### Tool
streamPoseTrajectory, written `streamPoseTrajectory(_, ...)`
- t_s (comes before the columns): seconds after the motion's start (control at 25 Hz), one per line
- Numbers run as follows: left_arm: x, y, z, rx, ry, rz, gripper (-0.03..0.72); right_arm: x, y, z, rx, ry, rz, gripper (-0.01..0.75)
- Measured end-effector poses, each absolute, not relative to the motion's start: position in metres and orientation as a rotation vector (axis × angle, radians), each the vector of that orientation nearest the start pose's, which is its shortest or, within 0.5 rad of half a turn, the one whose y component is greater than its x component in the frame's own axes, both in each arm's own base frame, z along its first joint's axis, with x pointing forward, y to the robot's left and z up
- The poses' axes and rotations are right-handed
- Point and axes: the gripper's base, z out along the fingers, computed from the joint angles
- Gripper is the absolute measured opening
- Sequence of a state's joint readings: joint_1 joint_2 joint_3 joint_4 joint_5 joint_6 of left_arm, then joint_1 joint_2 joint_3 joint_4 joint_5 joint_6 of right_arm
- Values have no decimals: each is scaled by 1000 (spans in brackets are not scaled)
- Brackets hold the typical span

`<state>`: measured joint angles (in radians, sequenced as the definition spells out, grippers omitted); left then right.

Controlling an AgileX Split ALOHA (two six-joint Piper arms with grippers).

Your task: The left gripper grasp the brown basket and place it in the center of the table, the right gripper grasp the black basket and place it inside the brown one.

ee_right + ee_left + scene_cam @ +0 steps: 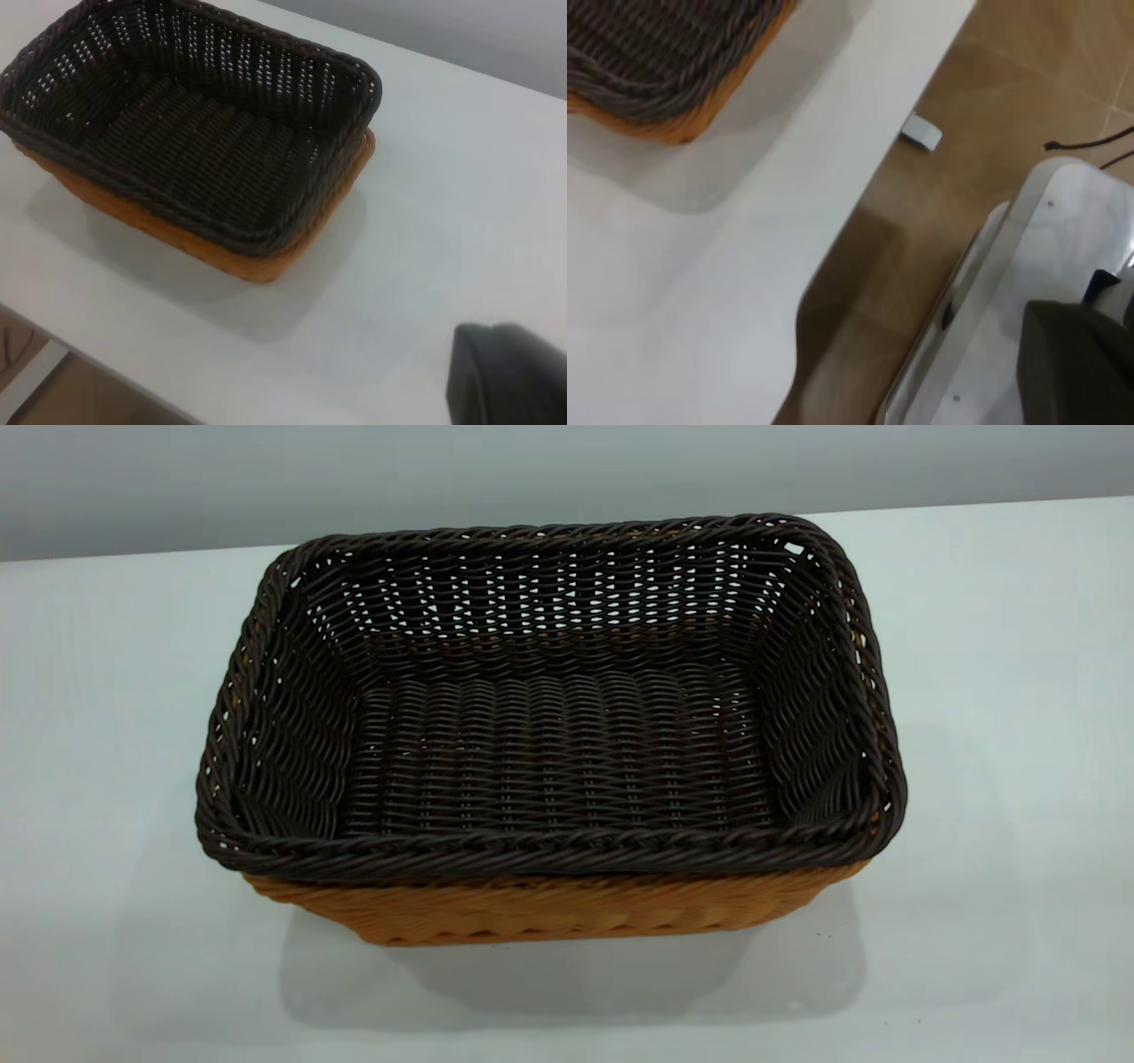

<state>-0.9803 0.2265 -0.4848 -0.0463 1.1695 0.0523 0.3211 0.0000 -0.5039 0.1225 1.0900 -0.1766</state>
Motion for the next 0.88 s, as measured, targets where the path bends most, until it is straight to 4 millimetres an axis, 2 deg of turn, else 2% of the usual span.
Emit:
streamPoseTrajectory(0.48,8,-18,264,1162,2118,-488,-1,-10,7,277,-508,2008,230,3)
streamPoseTrajectory(0.72,11,-16,264,977,2191,-411,-1,-9,9,277,-360,2034,144,3)
streamPoseTrajectory(0.88,13,-14,264,788,2251,-332,-1,-7,10,276,-210,2055,54,3)
